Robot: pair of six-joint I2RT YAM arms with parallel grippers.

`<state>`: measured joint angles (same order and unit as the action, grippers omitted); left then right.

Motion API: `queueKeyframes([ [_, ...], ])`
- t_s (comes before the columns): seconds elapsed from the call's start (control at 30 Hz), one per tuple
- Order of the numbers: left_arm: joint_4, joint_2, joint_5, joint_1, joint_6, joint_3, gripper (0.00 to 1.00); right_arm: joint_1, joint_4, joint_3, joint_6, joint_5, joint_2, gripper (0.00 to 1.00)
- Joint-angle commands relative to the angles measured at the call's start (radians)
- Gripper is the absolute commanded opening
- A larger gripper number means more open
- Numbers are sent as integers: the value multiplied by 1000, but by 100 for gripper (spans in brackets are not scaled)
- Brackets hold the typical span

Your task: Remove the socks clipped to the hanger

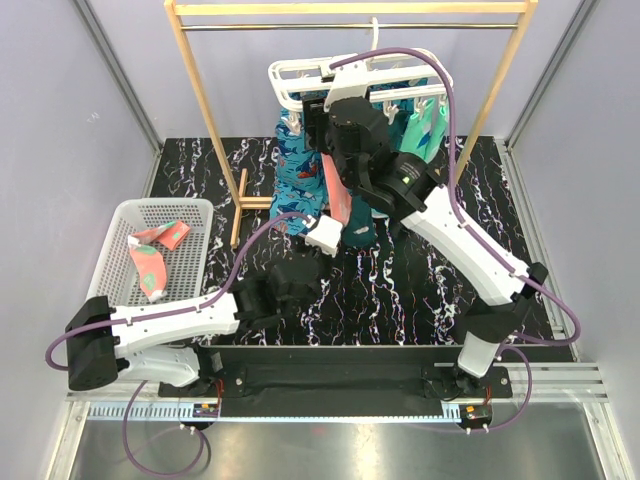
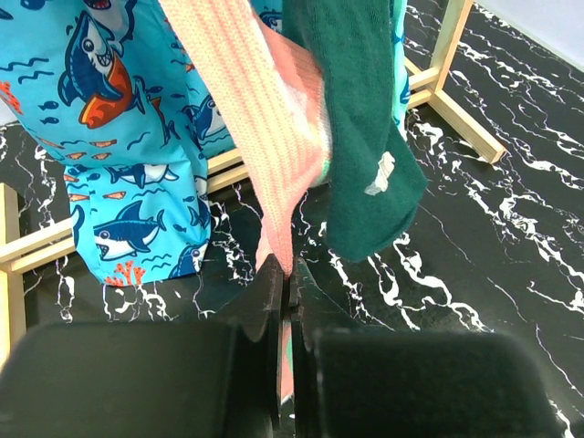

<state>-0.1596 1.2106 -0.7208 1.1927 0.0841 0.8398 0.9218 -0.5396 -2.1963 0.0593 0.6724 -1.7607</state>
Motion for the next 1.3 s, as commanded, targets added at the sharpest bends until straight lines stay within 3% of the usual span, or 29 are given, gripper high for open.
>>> queueKeyframes([
  [0.0,-78,0,-49,16,-17,48,0,25,43,-71,-53,76,-40,65],
  [0.33,-83,3,-66,36,-24,50,0,35,33,-111,-131,182,-102,65],
  [0.7,-93,10,-77,50,-26,53,0,48,139,-74,-228,268,-98,56],
  [0.8,-95,15,-78,51,-26,54,0,46,144,-79,-237,265,-102,45],
  [0.9,-93,12,-80,53,-26,54,0,48,132,-80,-228,257,-102,23],
  [0.93,-95,12,-81,54,-24,53,0,46,129,-77,-220,250,-99,6],
  [0.97,-93,12,-83,54,-24,51,0,46,124,-77,-216,245,-97,0],
  [1.27,-90,7,-91,54,5,30,0,46,98,-86,-185,234,-88,0],
])
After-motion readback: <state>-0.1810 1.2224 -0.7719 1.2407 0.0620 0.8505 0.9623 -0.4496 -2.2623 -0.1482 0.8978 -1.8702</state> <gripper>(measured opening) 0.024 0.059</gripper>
